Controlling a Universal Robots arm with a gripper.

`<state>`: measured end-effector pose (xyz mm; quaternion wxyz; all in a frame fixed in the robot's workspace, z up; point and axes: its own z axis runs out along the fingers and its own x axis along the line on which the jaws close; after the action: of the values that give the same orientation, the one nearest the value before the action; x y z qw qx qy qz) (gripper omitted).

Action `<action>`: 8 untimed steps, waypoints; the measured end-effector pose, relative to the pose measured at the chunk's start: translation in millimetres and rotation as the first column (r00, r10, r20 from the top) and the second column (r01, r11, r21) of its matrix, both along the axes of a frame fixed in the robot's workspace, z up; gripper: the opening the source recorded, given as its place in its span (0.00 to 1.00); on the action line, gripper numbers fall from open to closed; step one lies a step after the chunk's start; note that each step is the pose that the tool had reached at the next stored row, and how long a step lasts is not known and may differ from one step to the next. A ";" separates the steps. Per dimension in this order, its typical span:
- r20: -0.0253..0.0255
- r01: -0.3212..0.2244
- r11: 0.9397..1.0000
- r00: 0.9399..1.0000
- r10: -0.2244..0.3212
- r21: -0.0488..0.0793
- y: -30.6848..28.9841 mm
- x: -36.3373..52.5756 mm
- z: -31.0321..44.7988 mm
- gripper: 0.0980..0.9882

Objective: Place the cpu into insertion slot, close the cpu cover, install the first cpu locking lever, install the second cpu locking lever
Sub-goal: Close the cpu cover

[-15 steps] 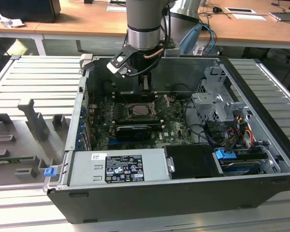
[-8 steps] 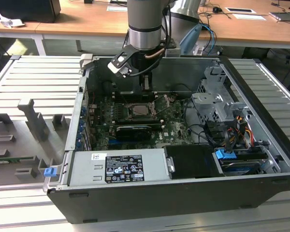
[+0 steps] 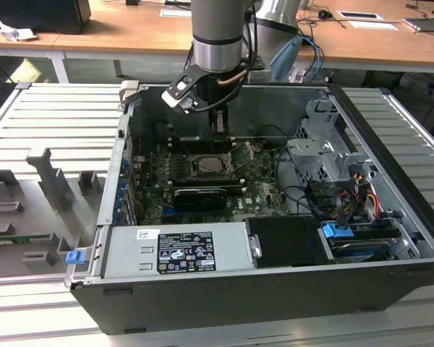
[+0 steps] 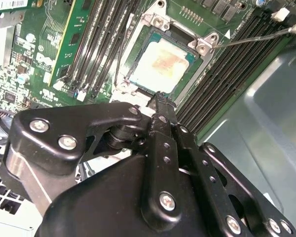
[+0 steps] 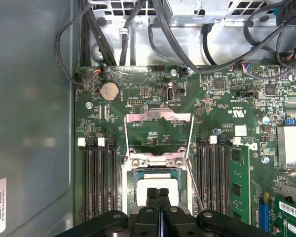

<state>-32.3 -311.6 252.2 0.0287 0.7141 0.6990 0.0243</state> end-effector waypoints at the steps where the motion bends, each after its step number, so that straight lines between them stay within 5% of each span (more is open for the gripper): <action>1: 0.000 0.000 1.000 1.000 0.000 -0.002 0.0 2.6 0.0 0.01; 8: 0.000 0.000 1.000 1.000 0.000 -0.011 1.7 5.5 4.9 0.01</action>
<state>-26.8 -309.8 257.1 0.0325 0.7139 0.6992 0.0204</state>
